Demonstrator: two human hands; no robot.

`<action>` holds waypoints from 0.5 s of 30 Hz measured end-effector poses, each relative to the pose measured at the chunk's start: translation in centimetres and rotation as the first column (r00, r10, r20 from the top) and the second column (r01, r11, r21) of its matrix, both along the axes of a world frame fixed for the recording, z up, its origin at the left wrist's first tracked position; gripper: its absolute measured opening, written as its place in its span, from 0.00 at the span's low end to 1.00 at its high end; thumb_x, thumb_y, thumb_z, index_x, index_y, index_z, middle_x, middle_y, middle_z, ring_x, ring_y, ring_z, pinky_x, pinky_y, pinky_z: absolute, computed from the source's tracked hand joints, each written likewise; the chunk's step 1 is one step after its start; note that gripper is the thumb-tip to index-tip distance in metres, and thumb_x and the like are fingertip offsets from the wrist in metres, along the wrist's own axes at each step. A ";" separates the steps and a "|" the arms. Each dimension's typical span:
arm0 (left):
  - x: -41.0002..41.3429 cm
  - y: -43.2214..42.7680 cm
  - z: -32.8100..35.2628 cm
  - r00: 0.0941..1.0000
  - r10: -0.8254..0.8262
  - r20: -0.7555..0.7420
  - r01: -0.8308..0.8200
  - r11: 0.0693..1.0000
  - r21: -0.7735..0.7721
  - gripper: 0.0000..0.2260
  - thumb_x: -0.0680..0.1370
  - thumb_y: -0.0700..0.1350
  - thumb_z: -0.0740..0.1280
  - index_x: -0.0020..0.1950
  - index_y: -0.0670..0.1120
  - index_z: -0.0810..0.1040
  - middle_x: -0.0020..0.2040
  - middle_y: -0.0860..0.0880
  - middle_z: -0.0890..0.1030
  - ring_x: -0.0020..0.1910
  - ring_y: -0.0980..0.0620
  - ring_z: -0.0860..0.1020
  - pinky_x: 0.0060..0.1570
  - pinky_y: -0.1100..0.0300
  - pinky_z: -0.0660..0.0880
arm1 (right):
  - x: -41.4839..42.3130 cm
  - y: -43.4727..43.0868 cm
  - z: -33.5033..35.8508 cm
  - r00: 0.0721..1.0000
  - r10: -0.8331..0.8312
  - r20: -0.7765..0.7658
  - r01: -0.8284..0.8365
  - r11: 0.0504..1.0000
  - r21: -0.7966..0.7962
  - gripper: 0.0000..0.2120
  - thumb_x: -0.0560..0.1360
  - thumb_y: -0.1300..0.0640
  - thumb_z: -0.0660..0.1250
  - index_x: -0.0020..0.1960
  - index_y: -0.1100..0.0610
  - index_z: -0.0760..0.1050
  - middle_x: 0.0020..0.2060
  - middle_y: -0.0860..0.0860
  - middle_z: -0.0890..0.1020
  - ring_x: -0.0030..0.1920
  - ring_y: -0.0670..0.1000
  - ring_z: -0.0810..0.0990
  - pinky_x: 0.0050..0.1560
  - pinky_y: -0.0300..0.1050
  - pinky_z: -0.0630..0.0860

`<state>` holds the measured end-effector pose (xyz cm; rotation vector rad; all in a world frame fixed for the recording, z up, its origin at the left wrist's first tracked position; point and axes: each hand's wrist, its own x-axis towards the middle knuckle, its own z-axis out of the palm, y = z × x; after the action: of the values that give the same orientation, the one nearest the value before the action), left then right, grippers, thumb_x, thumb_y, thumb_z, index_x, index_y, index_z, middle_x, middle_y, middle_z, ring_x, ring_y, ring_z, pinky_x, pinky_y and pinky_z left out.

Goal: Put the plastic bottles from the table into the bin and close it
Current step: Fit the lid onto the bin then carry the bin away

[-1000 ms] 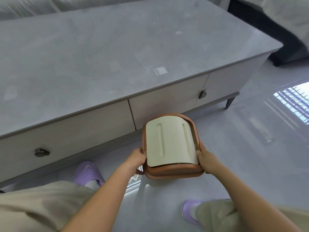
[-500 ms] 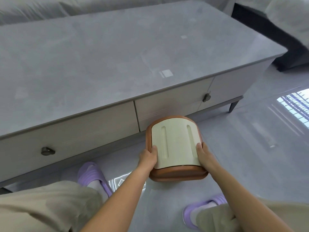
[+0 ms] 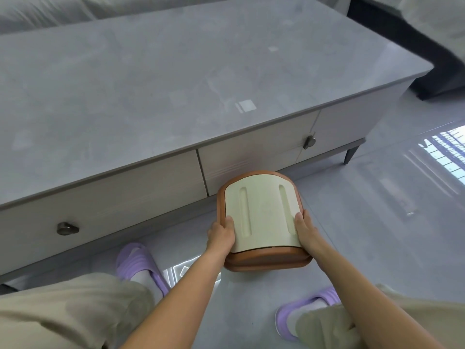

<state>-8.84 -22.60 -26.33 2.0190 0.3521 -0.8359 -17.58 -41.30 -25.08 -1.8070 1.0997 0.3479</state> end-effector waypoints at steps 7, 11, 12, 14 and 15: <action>0.2 0.6 -0.3 0.999 0.036 -0.018 -0.037 0.997 -0.072 0.28 0.79 0.59 0.52 0.71 0.41 0.66 0.67 0.41 0.73 0.65 0.41 0.72 0.67 0.46 0.69 | 0.4 -0.1 0.2 0.999 -0.030 0.011 0.030 0.999 0.040 0.29 0.77 0.39 0.40 0.76 0.48 0.50 0.71 0.58 0.65 0.69 0.60 0.65 0.70 0.64 0.63; -0.2 1.8 -0.4 0.999 0.034 -0.016 -0.035 0.998 -0.053 0.28 0.78 0.60 0.53 0.71 0.42 0.66 0.67 0.42 0.72 0.65 0.41 0.72 0.67 0.47 0.69 | 0.5 1.0 1.3 0.999 0.031 0.011 -0.032 0.998 0.058 0.28 0.79 0.40 0.42 0.76 0.48 0.49 0.71 0.58 0.65 0.68 0.60 0.67 0.70 0.61 0.64; -0.3 2.4 -0.4 0.999 0.048 -0.018 -0.049 0.997 -0.053 0.28 0.78 0.60 0.53 0.70 0.43 0.66 0.67 0.42 0.72 0.64 0.41 0.72 0.67 0.47 0.69 | 0.5 1.6 1.7 0.998 0.057 0.005 -0.057 0.996 0.062 0.28 0.79 0.40 0.43 0.76 0.49 0.48 0.71 0.58 0.65 0.68 0.60 0.67 0.70 0.61 0.65; -0.9 4.3 -0.3 0.995 0.097 -0.022 -0.098 0.993 -0.057 0.26 0.79 0.59 0.53 0.69 0.43 0.68 0.66 0.42 0.74 0.64 0.41 0.73 0.66 0.47 0.70 | 1.0 3.0 2.2 0.992 0.122 -0.015 -0.121 0.990 0.069 0.29 0.79 0.40 0.43 0.77 0.48 0.47 0.72 0.58 0.64 0.68 0.60 0.67 0.70 0.61 0.64; -1.3 5.5 -0.4 0.991 0.130 -0.027 -0.132 0.990 -0.057 0.26 0.79 0.59 0.53 0.69 0.43 0.68 0.65 0.42 0.74 0.64 0.41 0.73 0.66 0.46 0.70 | 1.4 4.0 2.5 0.986 0.163 -0.034 -0.160 0.984 0.078 0.29 0.79 0.39 0.43 0.77 0.48 0.46 0.72 0.58 0.64 0.69 0.61 0.67 0.71 0.61 0.64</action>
<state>-10.18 -17.05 -26.72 1.9108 0.4629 -0.7794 -16.23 -37.25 -22.55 -1.8331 0.9569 0.5176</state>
